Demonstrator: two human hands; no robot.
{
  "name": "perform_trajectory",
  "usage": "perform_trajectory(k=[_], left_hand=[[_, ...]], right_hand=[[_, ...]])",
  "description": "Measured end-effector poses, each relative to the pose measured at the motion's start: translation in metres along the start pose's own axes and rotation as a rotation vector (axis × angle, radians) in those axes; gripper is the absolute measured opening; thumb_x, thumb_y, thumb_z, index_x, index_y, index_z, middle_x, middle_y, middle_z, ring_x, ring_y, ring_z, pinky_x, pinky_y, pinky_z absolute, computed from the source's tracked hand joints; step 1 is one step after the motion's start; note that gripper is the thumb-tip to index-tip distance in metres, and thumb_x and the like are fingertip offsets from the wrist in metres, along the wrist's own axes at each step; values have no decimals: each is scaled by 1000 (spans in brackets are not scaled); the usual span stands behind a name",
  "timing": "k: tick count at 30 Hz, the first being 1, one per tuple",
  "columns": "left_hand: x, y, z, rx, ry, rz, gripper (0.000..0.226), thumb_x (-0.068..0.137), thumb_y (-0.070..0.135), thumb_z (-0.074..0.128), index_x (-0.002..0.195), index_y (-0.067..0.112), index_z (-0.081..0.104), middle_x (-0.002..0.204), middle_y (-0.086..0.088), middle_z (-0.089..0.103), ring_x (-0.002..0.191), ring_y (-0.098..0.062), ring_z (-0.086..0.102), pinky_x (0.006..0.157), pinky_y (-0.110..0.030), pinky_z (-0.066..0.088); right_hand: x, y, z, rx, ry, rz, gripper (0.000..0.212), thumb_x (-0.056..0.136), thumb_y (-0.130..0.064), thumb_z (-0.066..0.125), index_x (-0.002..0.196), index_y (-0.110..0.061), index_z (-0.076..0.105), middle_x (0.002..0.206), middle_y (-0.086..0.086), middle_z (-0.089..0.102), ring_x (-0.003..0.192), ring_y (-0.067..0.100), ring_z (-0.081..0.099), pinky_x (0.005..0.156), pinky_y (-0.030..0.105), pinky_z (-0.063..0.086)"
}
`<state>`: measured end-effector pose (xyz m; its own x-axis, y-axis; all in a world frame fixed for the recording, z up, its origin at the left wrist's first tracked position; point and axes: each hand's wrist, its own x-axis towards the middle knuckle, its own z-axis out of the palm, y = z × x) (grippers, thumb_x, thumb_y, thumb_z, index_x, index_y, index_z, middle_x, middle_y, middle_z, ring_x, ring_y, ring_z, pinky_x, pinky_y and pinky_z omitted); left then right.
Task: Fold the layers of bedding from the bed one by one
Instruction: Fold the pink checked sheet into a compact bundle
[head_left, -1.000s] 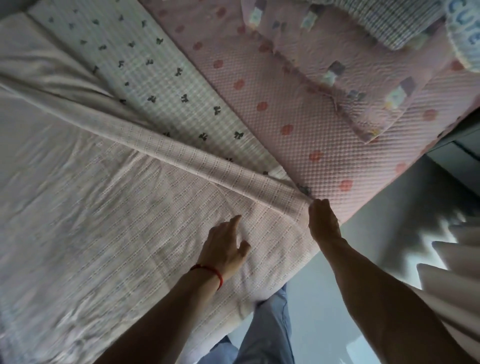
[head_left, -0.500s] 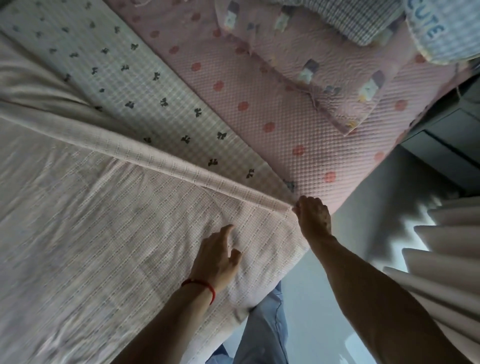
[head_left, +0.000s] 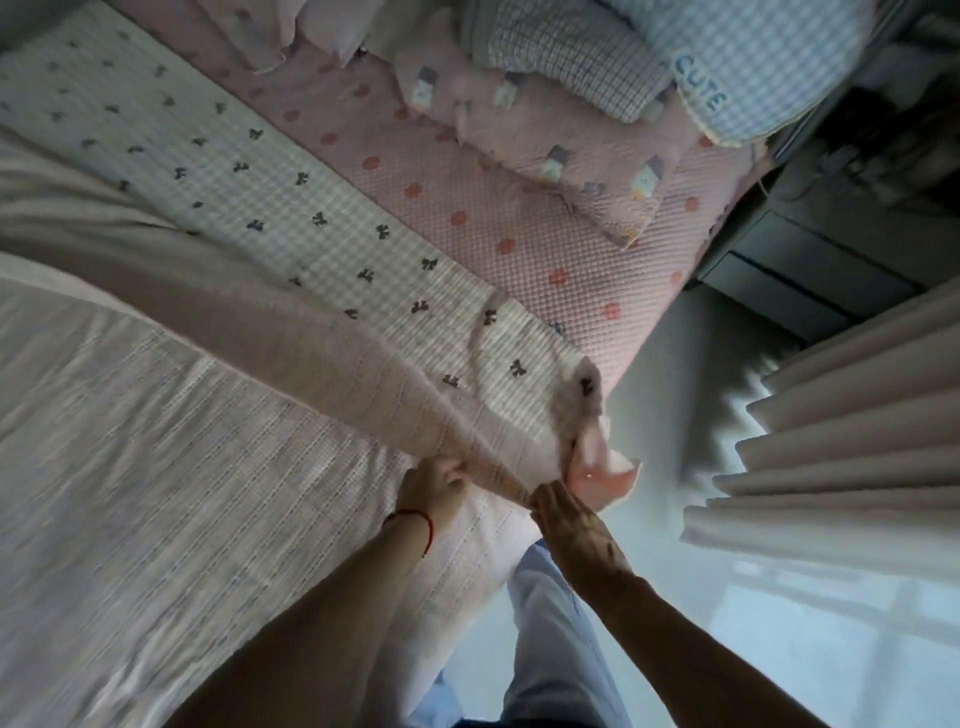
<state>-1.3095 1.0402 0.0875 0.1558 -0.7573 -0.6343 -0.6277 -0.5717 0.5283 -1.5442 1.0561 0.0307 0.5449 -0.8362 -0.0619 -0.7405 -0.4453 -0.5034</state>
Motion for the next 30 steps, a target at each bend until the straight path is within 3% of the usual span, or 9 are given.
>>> perform_trajectory(k=[2,8,11,14,17,20,23,27,30], left_hand=[[-23,-28,2,163,36,104,33,88,21,60,118,18,74,116,-8,73,112,-27,66,95,-33,51],[-92,-128,14,347,65,253,23,94,32,61,109,22,75,102,-10,73,102,-29,67,85,-37,54],[-134,-163,13,315,145,284,26,96,28,61,116,20,74,109,-13,72,105,-32,65,89,-38,52],[-176,-187,2,304,194,304,26,96,27,61,117,20,74,107,-12,73,104,-31,66,87,-38,54],[-218,-210,-8,341,223,280,25,97,30,59,118,27,73,106,-9,72,102,-29,66,83,-36,54],[-262,-228,-17,463,289,238,27,101,31,53,123,33,70,114,-7,71,106,-28,65,84,-35,54],[-302,-250,-23,649,351,205,31,102,27,47,123,32,70,113,-6,72,105,-27,67,83,-33,53],[-355,-296,-32,718,364,186,38,99,20,49,131,35,65,112,-7,73,107,-27,67,83,-35,54],[-375,-323,-36,779,323,192,37,100,17,47,128,28,67,111,-10,72,103,-29,67,80,-35,54]], right_hand=[[-23,-18,9,59,-85,227,29,106,-22,38,127,-6,52,117,19,62,107,35,63,92,44,54],[-97,-110,56,150,-52,617,44,102,-39,43,133,-10,56,127,18,60,121,34,57,103,36,45],[-121,-162,51,2,-136,609,28,100,-10,50,119,3,66,118,18,63,113,35,58,80,12,36],[-145,-202,43,-117,-151,481,12,66,1,79,68,-10,74,68,14,67,68,37,69,66,34,57],[-168,-231,39,-266,-220,518,14,85,-16,63,93,-20,73,91,10,70,90,37,71,76,40,57],[-192,-262,53,-232,-223,465,26,91,-12,46,104,-17,67,110,12,68,107,38,66,84,38,51],[-220,-302,65,-154,-175,443,23,95,-10,48,104,-16,69,107,10,68,104,35,65,73,33,43],[-276,-345,111,187,10,480,24,88,-18,65,66,-27,60,68,-9,54,70,19,53,62,32,44],[-315,-364,141,311,-98,409,21,97,-23,54,101,-24,74,104,-1,72,88,17,62,81,27,47]])
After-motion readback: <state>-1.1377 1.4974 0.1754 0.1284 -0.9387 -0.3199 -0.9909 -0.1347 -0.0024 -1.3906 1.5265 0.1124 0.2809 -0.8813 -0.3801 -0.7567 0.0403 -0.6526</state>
